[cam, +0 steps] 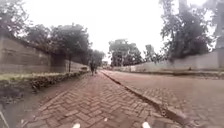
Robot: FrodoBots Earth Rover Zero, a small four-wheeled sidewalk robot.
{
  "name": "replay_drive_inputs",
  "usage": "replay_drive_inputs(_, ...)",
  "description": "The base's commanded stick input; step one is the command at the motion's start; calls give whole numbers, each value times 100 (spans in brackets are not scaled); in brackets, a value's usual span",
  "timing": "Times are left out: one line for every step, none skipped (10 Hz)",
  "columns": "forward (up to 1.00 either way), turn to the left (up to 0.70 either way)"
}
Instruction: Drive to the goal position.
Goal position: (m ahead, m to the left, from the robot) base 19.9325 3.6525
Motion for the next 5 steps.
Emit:
replay_drive_inputs(50,17)
replay_drive_inputs(50,17)
replay_drive_inputs(50,14)
replay_drive_inputs(50,12)
replay_drive_inputs(50,10)
